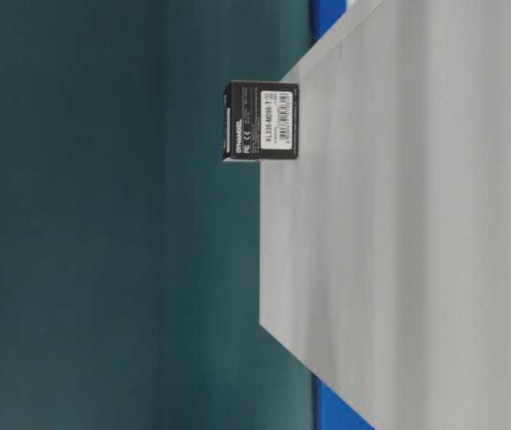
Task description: Place the box from the white plastic tray onto the white base.
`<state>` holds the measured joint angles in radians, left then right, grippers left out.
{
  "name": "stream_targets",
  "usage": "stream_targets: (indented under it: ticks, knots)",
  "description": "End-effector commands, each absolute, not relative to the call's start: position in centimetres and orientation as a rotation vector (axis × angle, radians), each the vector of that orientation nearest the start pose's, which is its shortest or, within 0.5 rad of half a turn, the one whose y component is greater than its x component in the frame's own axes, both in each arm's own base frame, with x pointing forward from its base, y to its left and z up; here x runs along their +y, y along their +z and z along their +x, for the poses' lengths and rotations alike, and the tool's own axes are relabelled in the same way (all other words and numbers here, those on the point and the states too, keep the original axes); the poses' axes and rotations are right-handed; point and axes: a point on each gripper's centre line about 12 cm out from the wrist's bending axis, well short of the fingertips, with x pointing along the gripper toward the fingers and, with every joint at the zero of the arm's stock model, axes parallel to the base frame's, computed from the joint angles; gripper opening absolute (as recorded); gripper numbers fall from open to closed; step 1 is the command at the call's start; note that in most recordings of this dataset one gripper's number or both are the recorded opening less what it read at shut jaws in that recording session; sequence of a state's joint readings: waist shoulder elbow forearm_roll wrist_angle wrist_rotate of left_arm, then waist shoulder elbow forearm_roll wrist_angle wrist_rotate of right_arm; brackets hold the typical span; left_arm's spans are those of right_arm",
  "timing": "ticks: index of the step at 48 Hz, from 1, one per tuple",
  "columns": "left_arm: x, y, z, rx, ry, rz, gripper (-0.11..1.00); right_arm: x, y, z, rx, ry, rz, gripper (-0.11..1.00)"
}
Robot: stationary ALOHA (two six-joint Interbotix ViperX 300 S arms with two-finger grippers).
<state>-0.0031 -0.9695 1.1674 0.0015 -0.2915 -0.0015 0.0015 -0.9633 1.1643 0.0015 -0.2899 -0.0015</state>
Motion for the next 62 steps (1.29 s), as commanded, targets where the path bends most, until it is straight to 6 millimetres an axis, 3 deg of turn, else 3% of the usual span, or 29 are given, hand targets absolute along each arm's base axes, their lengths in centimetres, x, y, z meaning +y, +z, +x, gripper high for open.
stream_targets:
  ticks: [1,7,12,38,62]
  knots:
    - [0.0,30.0,20.2,-0.072,-0.002,0.012,0.14,-0.2,30.6,20.0,-0.109,-0.011,0.025,0.14]
    - [0.0,30.5,20.6,-0.026,-0.002,0.010,0.00,-0.9,30.8,20.1,-0.051,-0.049,0.118,0.00]
    - [0.0,30.7,20.9,0.003,-0.001,0.012,-0.08,-1.3,30.9,20.1,0.048,-0.073,0.161,-0.02]
    - [0.0,31.1,21.2,0.034,0.001,0.012,-0.07,-4.0,35.3,15.3,0.544,-0.274,0.249,-0.02]
    - [0.1,31.7,21.2,0.045,0.002,0.012,-0.07,-5.3,33.4,14.5,0.955,-0.356,0.215,-0.02]
